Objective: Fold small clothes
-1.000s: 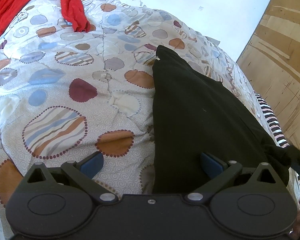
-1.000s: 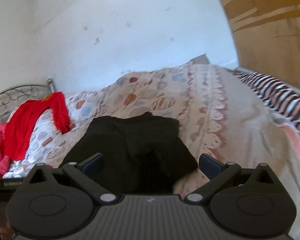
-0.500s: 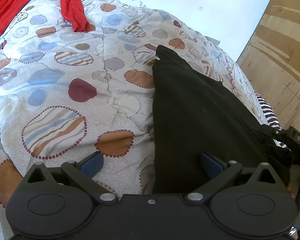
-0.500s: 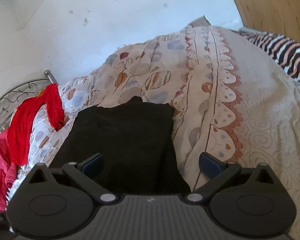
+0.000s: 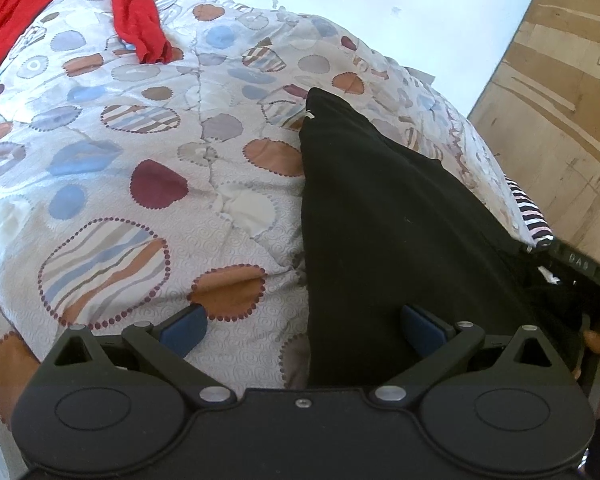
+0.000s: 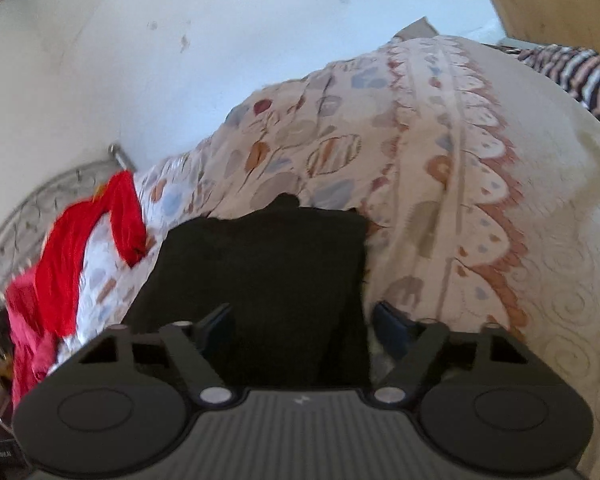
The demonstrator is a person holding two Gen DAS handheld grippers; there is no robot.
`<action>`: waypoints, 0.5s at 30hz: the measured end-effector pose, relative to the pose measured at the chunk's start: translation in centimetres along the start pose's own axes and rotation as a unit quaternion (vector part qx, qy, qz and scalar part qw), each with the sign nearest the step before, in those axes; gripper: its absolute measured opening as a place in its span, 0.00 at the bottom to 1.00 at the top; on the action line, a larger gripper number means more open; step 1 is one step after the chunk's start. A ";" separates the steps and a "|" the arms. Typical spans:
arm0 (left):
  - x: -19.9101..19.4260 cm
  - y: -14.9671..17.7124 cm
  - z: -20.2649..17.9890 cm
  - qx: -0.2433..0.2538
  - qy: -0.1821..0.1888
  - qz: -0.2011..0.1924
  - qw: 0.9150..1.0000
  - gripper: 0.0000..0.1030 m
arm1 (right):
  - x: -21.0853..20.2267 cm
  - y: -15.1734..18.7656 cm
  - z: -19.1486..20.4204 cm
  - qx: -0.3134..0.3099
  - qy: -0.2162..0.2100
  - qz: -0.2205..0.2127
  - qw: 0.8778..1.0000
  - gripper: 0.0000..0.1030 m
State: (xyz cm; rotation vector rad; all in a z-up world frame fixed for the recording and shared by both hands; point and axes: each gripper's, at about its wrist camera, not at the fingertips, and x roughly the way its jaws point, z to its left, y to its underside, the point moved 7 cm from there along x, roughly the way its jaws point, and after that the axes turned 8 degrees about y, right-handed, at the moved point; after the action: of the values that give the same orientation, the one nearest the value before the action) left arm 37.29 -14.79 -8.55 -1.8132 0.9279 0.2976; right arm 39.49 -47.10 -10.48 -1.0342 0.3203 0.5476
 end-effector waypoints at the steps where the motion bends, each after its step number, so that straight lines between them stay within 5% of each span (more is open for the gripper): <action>1: 0.0 -0.2 0.1 -0.001 0.004 0.001 1.000 1.00 | -0.3 0.3 -0.2 0.002 -0.002 -0.003 1.000 0.61; 9: 1.0 -3.6 0.5 0.038 0.006 -0.011 0.999 0.99 | -0.7 0.6 -0.1 -0.008 -0.010 -0.006 1.000 0.60; 15: 4.8 -7.1 0.5 0.075 0.011 0.010 0.997 0.99 | 1.3 -2.3 0.9 -0.041 -0.016 0.006 0.999 0.66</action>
State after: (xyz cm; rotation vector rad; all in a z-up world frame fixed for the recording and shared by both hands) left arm 45.68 -15.33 -6.77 -1.6739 0.9587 0.2141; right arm 41.91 -46.90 -9.05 -1.1013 0.2773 0.5913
